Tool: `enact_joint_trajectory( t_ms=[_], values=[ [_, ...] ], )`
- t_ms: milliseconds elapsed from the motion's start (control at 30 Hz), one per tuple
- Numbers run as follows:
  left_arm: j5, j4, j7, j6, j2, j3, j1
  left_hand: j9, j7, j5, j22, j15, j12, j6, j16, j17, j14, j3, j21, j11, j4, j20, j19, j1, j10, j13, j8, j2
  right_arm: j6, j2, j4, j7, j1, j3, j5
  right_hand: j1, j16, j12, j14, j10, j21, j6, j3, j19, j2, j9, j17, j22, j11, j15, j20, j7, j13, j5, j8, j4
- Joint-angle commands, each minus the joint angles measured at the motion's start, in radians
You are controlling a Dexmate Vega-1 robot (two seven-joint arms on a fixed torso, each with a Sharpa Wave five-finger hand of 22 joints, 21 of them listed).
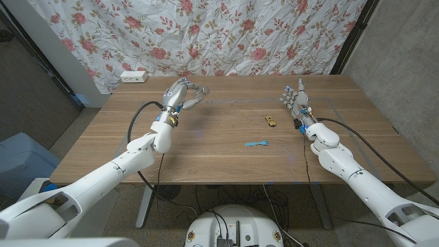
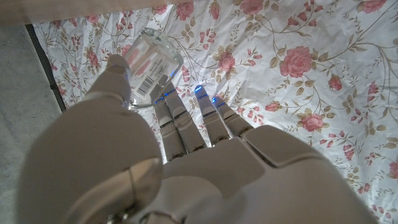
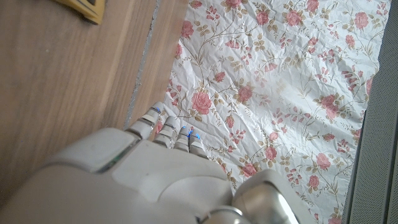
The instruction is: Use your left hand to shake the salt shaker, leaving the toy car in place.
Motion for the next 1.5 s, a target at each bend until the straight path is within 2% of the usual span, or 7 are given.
enact_joint_trajectory(
  t_ms=[33, 400, 633, 700, 1200, 1500],
  values=[
    [-0.155, -0.055, -0.092, 0.047, -0.028, -0.058, 0.054, 0.024, -0.053, 0.004, 0.004, -0.144, 0.005, 0.074, -0.005, -0.001, 0.0, -0.004, -0.005, -0.001, 0.003, 0.009, -0.002, 0.016, -0.007, 0.003, -0.003, 0.024, 0.0, 0.0, 0.0, 0.0, 0.0, 0.0, 0.0, -0.003, 0.004, 0.007, -0.006, -0.005, 0.006, -0.001, -0.001, 0.007, 0.097, 0.004, 0.005, 0.005, -0.001, -0.034, 0.001, 0.009, 0.004, 0.007, 0.006, 0.006],
    [-0.242, -0.115, -0.156, 0.102, -0.025, -0.089, 0.092, 0.015, -0.042, 0.004, 0.004, -0.139, 0.002, 0.063, -0.008, -0.002, -0.007, -0.007, -0.005, 0.0, 0.004, 0.019, -0.007, 0.008, -0.021, 0.002, -0.019, 0.025, 0.0, 0.0, -0.001, 0.0, 0.0, 0.0, 0.0, -0.003, 0.004, 0.007, -0.007, -0.005, 0.006, -0.001, -0.001, 0.007, 0.097, 0.004, 0.005, 0.005, -0.001, -0.036, 0.001, 0.009, 0.004, 0.007, 0.006, 0.006],
    [-0.347, -0.152, -0.211, 0.159, -0.038, -0.122, 0.115, 0.011, -0.037, 0.003, 0.004, -0.136, 0.0, 0.059, -0.01, -0.003, -0.013, -0.01, -0.004, 0.0, 0.005, 0.021, -0.01, 0.002, -0.027, 0.001, -0.027, 0.025, 0.0, 0.0, 0.0, 0.0, 0.0, 0.0, 0.0, -0.003, 0.005, 0.007, -0.005, -0.006, 0.006, -0.001, -0.001, 0.007, 0.097, 0.004, 0.005, 0.005, -0.001, -0.035, 0.002, 0.009, 0.004, 0.007, 0.006, 0.006],
    [-0.377, -0.16, -0.222, 0.172, -0.043, -0.13, 0.121, 0.009, -0.034, 0.003, 0.004, -0.134, 0.0, 0.054, -0.012, -0.003, -0.016, -0.01, -0.002, 0.0, 0.006, 0.033, -0.005, -0.001, -0.032, 0.001, -0.033, 0.026, 0.0, 0.0, 0.0, 0.0, 0.0, 0.0, 0.0, -0.003, 0.004, 0.007, -0.005, -0.006, 0.006, 0.0, -0.001, 0.006, 0.097, 0.004, 0.005, 0.005, 0.001, -0.035, 0.002, 0.009, 0.004, 0.007, 0.006, 0.006],
    [-0.502, -0.182, -0.28, 0.178, -0.051, -0.138, 0.123, 0.005, -0.026, 0.003, 0.005, -0.13, -0.005, 0.035, -0.019, -0.006, -0.039, -0.014, -0.007, 0.001, 0.005, 0.035, -0.024, -0.011, -0.056, -0.001, -0.055, 0.025, 0.0, 0.0, 0.0, 0.0, 0.0, 0.0, 0.0, -0.003, 0.004, 0.007, -0.005, -0.006, 0.006, -0.001, -0.001, 0.007, 0.097, 0.004, 0.005, 0.005, 0.0, -0.034, 0.002, 0.01, 0.004, 0.007, 0.006, 0.006],
    [-0.562, -0.183, -0.319, 0.151, -0.046, -0.137, 0.123, 0.002, -0.03, 0.004, 0.005, -0.11, -0.011, 0.008, -0.026, -0.007, -0.082, -0.014, -0.009, 0.001, 0.004, 0.04, -0.048, -0.019, -0.092, -0.004, -0.083, 0.027, 0.0, 0.0, 0.0, 0.0, 0.0, 0.0, 0.0, -0.003, 0.004, 0.007, -0.006, -0.005, 0.006, 0.0, -0.002, 0.007, 0.096, 0.004, 0.005, 0.005, -0.001, -0.035, 0.001, 0.008, 0.004, 0.007, 0.006, 0.005]
  ],
)
